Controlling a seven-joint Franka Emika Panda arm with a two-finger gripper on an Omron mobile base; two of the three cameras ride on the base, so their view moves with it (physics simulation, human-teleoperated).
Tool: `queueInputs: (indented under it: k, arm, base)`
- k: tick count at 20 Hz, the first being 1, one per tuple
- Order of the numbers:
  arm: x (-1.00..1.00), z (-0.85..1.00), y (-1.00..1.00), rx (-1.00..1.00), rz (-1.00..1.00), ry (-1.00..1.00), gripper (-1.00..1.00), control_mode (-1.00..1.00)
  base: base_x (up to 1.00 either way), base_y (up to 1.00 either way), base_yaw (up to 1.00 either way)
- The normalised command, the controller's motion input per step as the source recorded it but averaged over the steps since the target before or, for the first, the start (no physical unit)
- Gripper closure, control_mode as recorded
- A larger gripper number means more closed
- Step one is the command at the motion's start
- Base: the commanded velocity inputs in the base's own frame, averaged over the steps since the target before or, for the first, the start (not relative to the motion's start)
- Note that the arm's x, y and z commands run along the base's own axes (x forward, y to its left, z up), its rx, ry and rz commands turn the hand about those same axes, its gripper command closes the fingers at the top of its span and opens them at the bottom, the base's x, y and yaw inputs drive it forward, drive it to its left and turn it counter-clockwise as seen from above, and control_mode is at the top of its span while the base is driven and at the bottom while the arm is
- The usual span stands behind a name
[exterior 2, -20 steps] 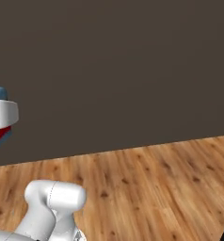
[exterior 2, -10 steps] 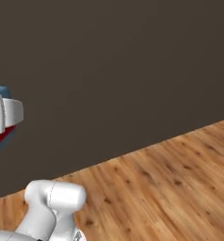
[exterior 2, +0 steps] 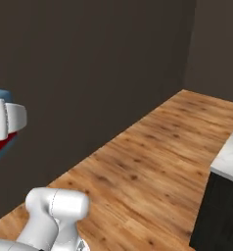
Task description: There is a bowl on the dining counter. Grab a lemon wedge from the fridge and place it in the bowl. Then get the liquor bottle and glass cup from the cabinet and place them next to the bowl.
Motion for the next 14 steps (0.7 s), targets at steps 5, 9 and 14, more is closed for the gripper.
queueInputs:
  k: [5, 9, 14]
  arm:
    - [0.00, 0.00, 0.00, 0.00, 0.00, 0.00, 1.00, 1.00]
    - [0.00, 0.00, 0.00, 0.00, 0.00, 0.00, 1.00, 1.00]
    - [0.00, 0.00, 0.00, 0.00, 0.00, 0.00, 1.00, 1.00]
  base:
    - [0.76, 0.20, -0.62]
    - [1.00, 0.49, -0.46]
    - [1.00, 0.62, -0.36]
